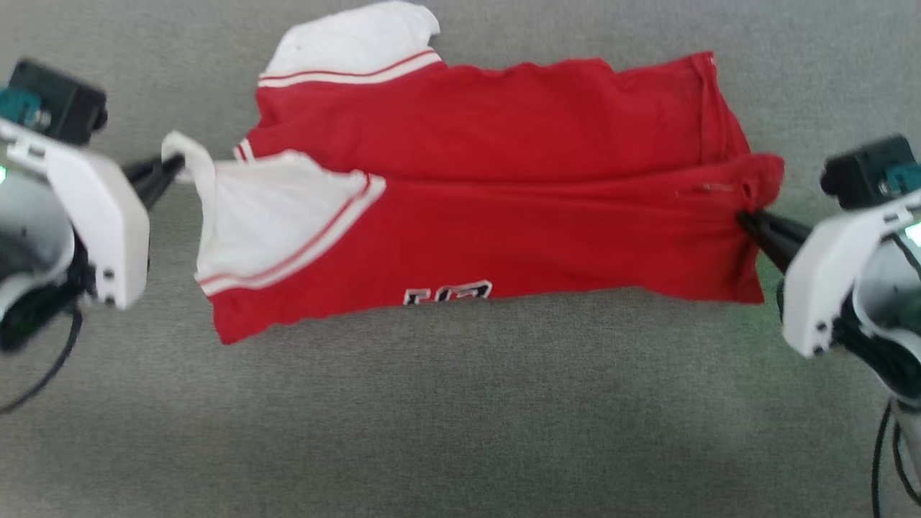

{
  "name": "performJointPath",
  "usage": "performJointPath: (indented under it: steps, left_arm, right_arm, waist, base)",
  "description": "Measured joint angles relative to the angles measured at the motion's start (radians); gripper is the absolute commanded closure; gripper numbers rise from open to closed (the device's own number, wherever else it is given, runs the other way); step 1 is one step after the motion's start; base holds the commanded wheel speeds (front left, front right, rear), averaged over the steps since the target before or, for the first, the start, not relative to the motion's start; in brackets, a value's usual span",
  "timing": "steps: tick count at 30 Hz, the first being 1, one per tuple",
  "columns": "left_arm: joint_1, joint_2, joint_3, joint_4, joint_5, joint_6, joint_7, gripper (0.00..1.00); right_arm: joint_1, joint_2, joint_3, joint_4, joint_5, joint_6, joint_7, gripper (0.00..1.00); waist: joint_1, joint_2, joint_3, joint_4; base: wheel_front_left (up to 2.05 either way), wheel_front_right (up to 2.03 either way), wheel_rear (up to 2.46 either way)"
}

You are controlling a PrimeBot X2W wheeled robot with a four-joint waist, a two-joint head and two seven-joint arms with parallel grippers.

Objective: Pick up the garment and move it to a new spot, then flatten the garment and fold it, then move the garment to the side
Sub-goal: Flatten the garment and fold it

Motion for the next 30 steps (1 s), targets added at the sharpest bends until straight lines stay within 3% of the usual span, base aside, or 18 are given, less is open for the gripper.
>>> performJointPath:
  steps: [3,6,15,17,18,19,20,21,22,23,30]
  left_arm:
    - [-0.071,-0.097,-0.008,0.177,0.023,-0.087,0.01,1.0]
    - [-0.107,-0.167,-0.016,0.309,0.026,-0.137,0.019,1.0]
    - [-0.137,-0.332,-0.043,0.64,-0.018,-0.234,0.055,1.0]
    - [-0.138,-0.354,-0.043,0.692,-0.033,-0.245,0.067,1.0]
    - [-0.14,-0.362,-0.044,0.712,-0.037,-0.249,0.072,0.88]
    - [-0.145,-0.371,-0.043,0.732,-0.043,-0.254,0.076,0.74]
    - [-0.147,-0.378,-0.042,0.747,-0.049,-0.257,0.078,0.62]
    - [-0.149,-0.382,-0.041,0.759,-0.051,-0.257,0.078,0.42]
    - [-0.153,-0.384,-0.042,0.766,-0.051,-0.258,0.077,0.06]
    - [-0.155,-0.386,-0.039,0.771,-0.055,-0.259,0.078,0.0]
    - [-0.157,-0.354,-0.044,0.719,-0.078,-0.266,0.114,0.0]
  right_arm:
    - [-0.097,0.016,0.045,0.096,-0.035,0.0,-0.033,1.0]
    - [-0.159,0.029,0.08,0.174,-0.045,0.0,-0.054,1.0]
    - [-0.298,0.052,0.204,0.358,-0.049,0.0,-0.109,0.97]
    - [-0.32,0.052,0.227,0.384,-0.042,0.0,-0.12,0.71]
    - [-0.327,0.054,0.238,0.398,-0.038,0.0,-0.127,0.55]
    - [-0.333,0.054,0.247,0.408,-0.036,0.0,-0.133,0.55]
    - [-0.337,0.054,0.255,0.416,-0.033,0.0,-0.136,0.0]
    - [-0.34,0.054,0.26,0.423,-0.027,0.0,-0.144,0.0]
    - [-0.341,0.052,0.268,0.426,-0.027,0.0,-0.149,0.0]
    - [-0.341,0.048,0.269,0.43,-0.024,0.0,-0.157,0.0]
    - [-0.292,0.018,0.225,0.367,-0.017,0.0,-0.229,0.0]
  waist:
    - [0.0,0.0,0.034,-0.01]
    - [0.0,0.0,0.058,-0.017]
    - [0.0,0.0,0.098,-0.032]
    - [0.0,0.0,0.097,-0.035]
    - [0.0,0.0,0.095,-0.036]
    - [0.0,0.0,0.092,-0.036]
    - [0.0001,0.0,0.088,-0.037]
    - [0.0,0.0,0.083,-0.037]
    - [0.0,0.0,0.078,-0.036]
    - [0.0,0.0,0.072,-0.035]
    - [0.0,0.0,0.017,-0.013]
  base:
    - [0.0,0.0,0.0]
    - [0.0,0.0,0.0]
    - [0.0,0.0,0.0]
    - [0.0,0.0,0.0]
    - [0.0,0.0,0.0]
    - [0.0,0.0,0.0]
    - [0.0,0.0,0.0]
    - [0.0,0.0,0.0]
    - [0.0,0.0,0.0]
    - [0.0,0.0,0.0]
    - [0.0,0.0,0.0]
